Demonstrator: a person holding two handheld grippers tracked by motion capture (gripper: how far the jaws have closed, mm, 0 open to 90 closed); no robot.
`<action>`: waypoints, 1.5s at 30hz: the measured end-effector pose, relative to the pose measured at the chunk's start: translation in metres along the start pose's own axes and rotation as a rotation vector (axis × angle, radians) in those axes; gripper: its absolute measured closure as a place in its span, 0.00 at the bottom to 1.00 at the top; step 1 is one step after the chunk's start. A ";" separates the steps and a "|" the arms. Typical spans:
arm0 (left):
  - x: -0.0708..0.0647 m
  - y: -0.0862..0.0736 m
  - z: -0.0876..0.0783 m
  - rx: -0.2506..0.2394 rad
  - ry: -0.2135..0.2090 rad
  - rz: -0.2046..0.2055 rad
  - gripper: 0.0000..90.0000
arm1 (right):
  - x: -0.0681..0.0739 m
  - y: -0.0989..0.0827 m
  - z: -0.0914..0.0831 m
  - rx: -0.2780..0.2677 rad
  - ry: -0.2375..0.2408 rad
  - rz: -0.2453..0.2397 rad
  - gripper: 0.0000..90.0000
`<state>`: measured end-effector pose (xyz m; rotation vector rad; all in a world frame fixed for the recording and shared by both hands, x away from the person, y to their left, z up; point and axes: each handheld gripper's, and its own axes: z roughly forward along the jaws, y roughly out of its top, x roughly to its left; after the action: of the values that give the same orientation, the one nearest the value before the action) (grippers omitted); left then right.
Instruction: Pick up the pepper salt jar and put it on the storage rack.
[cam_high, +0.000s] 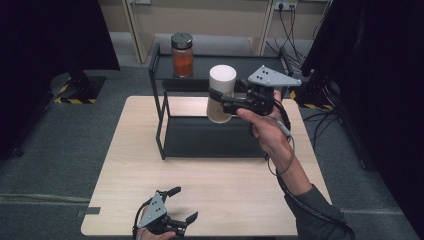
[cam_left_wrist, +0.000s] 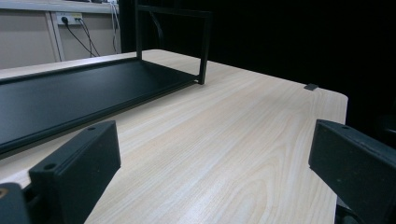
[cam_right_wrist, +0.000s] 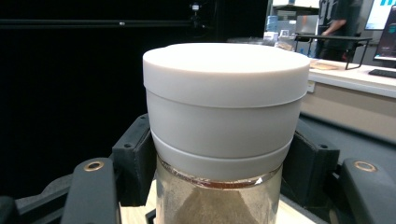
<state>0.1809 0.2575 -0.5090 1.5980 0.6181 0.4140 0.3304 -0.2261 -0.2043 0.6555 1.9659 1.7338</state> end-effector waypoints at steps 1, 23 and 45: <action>0.000 0.000 0.000 -0.001 0.000 0.000 0.02 | 0.000 0.003 0.001 -0.001 -0.005 -0.001 0.39; 0.000 0.001 -0.001 -0.006 -0.002 0.003 0.02 | -0.006 0.053 0.037 -0.002 -0.149 0.006 0.39; -0.001 0.001 -0.001 -0.009 -0.016 0.006 0.02 | -0.019 0.059 0.086 0.015 -0.281 0.018 0.39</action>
<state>0.1800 0.2574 -0.5082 1.5935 0.5987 0.4078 0.4009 -0.1639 -0.1557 0.8723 1.7848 1.5430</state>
